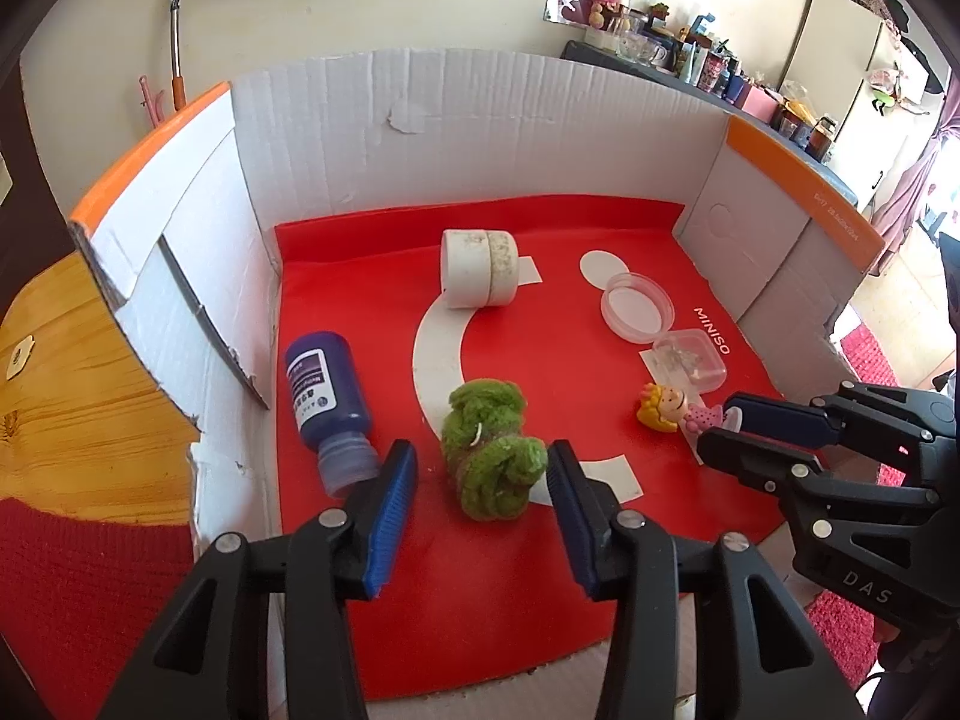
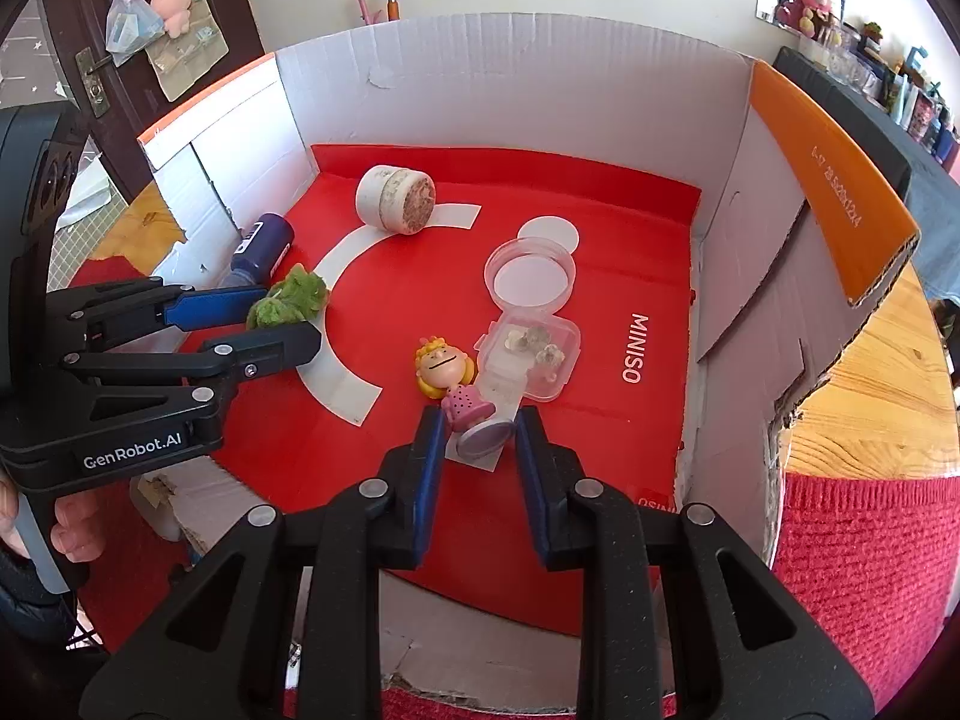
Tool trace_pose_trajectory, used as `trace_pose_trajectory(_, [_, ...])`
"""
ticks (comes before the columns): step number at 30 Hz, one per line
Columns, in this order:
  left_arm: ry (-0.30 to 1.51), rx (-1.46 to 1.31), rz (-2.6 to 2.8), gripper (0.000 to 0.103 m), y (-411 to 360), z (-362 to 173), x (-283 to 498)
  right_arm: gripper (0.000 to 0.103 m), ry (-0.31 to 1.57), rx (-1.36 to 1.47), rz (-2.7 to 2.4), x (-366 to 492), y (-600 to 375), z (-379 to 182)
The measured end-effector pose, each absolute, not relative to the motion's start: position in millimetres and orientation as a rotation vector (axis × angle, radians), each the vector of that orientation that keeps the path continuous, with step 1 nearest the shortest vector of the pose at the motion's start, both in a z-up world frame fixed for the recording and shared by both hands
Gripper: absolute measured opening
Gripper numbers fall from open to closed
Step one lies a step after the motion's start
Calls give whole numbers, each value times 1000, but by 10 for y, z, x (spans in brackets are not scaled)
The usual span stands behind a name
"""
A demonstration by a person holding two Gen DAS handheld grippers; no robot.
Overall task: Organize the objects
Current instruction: 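Lower the green plush onto the mat and open the left gripper while the right gripper releases the doll, then withdraw both open grippers from the box toward the remaining toys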
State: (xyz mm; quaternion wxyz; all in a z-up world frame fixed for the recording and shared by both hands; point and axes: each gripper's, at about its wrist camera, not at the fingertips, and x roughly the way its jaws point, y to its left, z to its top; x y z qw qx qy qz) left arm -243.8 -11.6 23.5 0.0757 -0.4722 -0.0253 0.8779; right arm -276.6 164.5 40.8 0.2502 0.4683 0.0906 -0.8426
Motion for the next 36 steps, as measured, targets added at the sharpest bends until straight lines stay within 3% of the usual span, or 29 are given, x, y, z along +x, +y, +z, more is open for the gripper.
trace_pose_trajectory(8, [-69,-1388,2646,52,-104,320,-2364,27,235,1275,-2291,-2716,1669,434])
trace_pose_trajectory(10, [-72,-1379,2647,53,-104,347,-2338,48,237,1271,-2294,-2692,1667,444])
trace_pose_trajectory(11, [-71,-1375,2649,52,-102,356,-2323,51,234,1263,-2289,-2671,1662,456])
trace_pose_trajectory(20, [-78,-1339,2670,59,-133,445,-2206,51,218,1234,-2294,-2571,1659,539])
trace_pose_trajectory(30, [-71,-1318,2683,64,-115,479,-2115,69,194,1194,-2300,-2442,1670,636])
trace_pose_trajectory(36, [-58,-1288,2707,71,-115,554,-2030,70,196,1168,-2312,-2366,1681,707])
